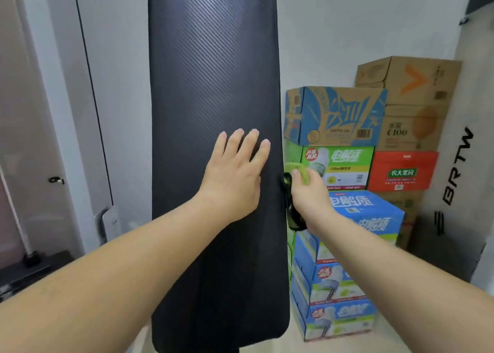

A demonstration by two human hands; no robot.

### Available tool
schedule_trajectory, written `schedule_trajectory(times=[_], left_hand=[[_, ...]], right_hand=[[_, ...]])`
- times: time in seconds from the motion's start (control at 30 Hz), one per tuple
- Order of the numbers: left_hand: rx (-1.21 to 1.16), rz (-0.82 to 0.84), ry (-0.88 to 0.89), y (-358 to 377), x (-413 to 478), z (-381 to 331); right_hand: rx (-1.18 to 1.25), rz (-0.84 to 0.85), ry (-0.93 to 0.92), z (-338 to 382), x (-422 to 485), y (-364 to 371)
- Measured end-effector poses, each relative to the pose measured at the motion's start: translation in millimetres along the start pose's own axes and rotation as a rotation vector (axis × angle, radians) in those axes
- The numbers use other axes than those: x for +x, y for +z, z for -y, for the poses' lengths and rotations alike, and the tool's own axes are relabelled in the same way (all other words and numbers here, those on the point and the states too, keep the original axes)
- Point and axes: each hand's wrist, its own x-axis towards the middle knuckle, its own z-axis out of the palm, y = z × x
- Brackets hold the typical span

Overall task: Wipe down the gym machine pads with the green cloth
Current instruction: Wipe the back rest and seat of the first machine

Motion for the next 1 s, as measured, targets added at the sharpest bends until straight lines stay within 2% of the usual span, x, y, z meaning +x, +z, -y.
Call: schedule_trajectory(times=[0.1, 0.2, 0.3, 0.43, 0.6, 0.7, 0.77, 0.83, 0.93, 1.0], left_hand=[[-0.084, -0.001, 0.094, 2.0, -34.0, -0.7], [-0.162, -0.015, 0.092, 5.2, -58.5, 1.9], [-0.253, -0.034, 0.058, 10.8, -82.5, -3.8], [-0.343, 0.032, 0.022, 25.0, -124.3, -28.6], [-0.513, 0.015, 0.023, 39.6, -184.8, -63.0], [-0.56, 0.001, 0.03, 42.6, -221.9, -71.8], [-0.576, 0.008, 0.018, 45.2, -243.3, -69.7], [-0.587, 0.018, -0.031, 46.2, -262.7, -63.1], [-0.605, 0.02, -0.147, 40.7, -286.2, -47.8], [-0.596, 0.027, -0.23, 37.2, -302.4, -32.2]], right_hand=[[-0.02, -0.055, -0.205, 42.9, 28.3, -4.7], [-0.13, -0.052, -0.24, 28.3, 14.3, 5.2], [-0.149, -0.098, -0.154, -25.4, -33.8, 17.4], [-0.163, -0.1, -0.044, -93.0, -95.9, 22.6], [-0.259, -0.127, 0.123, -139.9, -161.6, 29.3], [-0.192, -0.203, 0.382, -143.3, -190.4, 37.7], [0.009, -0.25, 0.71, -135.2, -205.9, 53.2], [0.242, -0.204, 0.972, -121.3, -227.0, 82.3], [0.624, -0.026, 1.141, -91.7, -261.0, 120.6], [0.65, 0.009, 1.129, -82.8, -274.1, 134.1]])
